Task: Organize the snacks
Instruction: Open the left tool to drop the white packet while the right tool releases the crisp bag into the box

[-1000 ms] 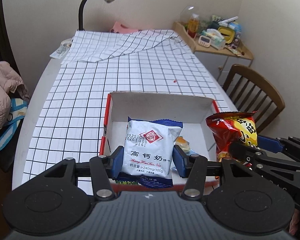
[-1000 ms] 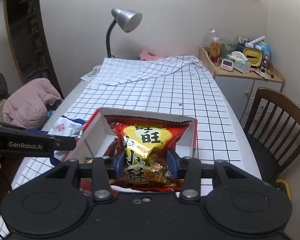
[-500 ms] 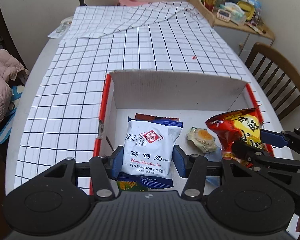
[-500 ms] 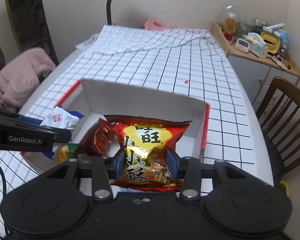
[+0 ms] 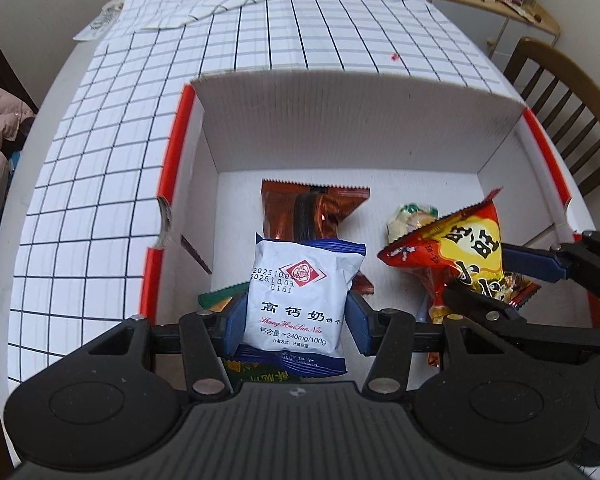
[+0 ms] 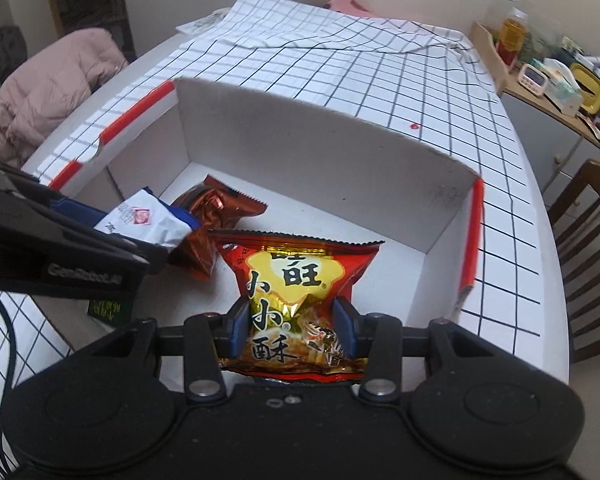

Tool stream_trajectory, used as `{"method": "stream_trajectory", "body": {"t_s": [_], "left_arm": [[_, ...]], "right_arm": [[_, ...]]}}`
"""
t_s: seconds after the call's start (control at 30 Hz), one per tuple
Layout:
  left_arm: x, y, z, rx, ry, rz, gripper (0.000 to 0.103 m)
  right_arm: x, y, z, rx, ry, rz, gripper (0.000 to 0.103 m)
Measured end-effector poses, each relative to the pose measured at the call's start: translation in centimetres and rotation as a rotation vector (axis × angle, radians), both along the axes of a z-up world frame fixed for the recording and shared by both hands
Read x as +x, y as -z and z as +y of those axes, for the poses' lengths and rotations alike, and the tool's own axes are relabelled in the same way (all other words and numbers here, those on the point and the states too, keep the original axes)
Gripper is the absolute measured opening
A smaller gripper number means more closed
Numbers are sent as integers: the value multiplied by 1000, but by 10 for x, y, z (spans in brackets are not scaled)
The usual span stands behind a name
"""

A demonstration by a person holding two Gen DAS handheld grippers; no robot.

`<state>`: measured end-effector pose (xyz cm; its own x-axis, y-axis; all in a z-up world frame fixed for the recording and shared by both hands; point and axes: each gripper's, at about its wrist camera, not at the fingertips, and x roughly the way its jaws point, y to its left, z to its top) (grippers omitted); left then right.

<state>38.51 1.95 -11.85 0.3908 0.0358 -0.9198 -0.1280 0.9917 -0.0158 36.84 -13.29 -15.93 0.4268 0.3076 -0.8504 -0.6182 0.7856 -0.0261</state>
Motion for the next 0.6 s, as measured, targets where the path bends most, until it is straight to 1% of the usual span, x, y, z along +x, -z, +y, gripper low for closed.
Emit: {"method": "stream_trajectory", "body": {"t_s": [0.23,0.37,0.6], "left_arm": [[2,7,-1,-1,12,21,51],[0,3,1,-9,11,5,51],[-9,-8,4,-33,2,-27,53]], "right_arm": [[1,2,3,-19,-14,-7,44],[2,3,3,-26,-4,-9,46],[-1,-4,-3,-4,18,-22,55]]}}
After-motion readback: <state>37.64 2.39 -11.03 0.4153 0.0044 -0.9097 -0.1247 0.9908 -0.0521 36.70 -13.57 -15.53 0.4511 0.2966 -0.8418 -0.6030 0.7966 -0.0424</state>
